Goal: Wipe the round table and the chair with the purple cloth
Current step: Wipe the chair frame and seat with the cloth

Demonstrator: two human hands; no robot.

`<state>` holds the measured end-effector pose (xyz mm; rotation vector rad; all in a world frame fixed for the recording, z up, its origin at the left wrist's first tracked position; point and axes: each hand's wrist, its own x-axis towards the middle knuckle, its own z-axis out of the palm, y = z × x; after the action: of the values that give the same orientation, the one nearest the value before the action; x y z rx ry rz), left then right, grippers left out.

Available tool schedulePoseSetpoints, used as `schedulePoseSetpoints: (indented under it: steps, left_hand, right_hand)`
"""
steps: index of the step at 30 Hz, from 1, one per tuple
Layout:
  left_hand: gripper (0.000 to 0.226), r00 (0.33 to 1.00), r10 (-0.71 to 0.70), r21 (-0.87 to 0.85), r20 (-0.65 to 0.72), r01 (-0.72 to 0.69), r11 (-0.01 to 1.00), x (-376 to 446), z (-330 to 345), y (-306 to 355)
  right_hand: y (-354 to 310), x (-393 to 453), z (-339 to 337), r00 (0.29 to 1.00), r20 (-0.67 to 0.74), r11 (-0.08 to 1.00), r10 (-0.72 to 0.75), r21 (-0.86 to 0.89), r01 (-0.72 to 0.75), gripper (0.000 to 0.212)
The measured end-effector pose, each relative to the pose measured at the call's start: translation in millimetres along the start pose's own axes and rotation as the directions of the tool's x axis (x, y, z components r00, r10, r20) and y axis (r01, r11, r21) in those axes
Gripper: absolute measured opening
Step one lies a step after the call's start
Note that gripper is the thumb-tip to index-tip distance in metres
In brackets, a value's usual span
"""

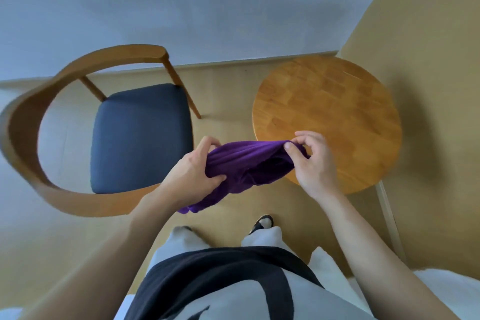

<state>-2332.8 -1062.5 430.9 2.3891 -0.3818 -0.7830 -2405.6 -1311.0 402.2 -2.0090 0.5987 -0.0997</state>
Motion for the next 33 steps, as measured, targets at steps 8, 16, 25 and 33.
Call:
schedulePoseSetpoints:
  steps: [8, 16, 25, 33]
  left_hand:
    - [0.015, 0.979, -0.071, -0.007, -0.189, 0.071, 0.997, -57, -62, -126]
    - [0.019, 0.966, -0.130, -0.105, -0.224, 0.109, 0.988, -96, -133, -249]
    - [0.026, 0.926, -0.304, -0.481, -0.224, 0.166, 0.861, -66, -181, -265]
    - [0.051, 0.833, -0.390, -0.478, -0.393, 0.177, 0.860, -25, -189, -252]
  right_hand:
    - [-70, -18, 119, 0.972, 0.199, 0.989, -0.124, -0.050, 0.137, 0.013]
    - [-128, -63, 248, 0.968, 0.206, 0.976, -0.143, -0.133, 0.172, 0.022]
    - [-185, -51, 274, 0.977, 0.155, 0.988, 0.144, 0.037, -0.151, 0.028]
    - [-260, -33, 282, 0.694, 0.544, 0.535, 0.471, 0.449, -0.716, 0.037]
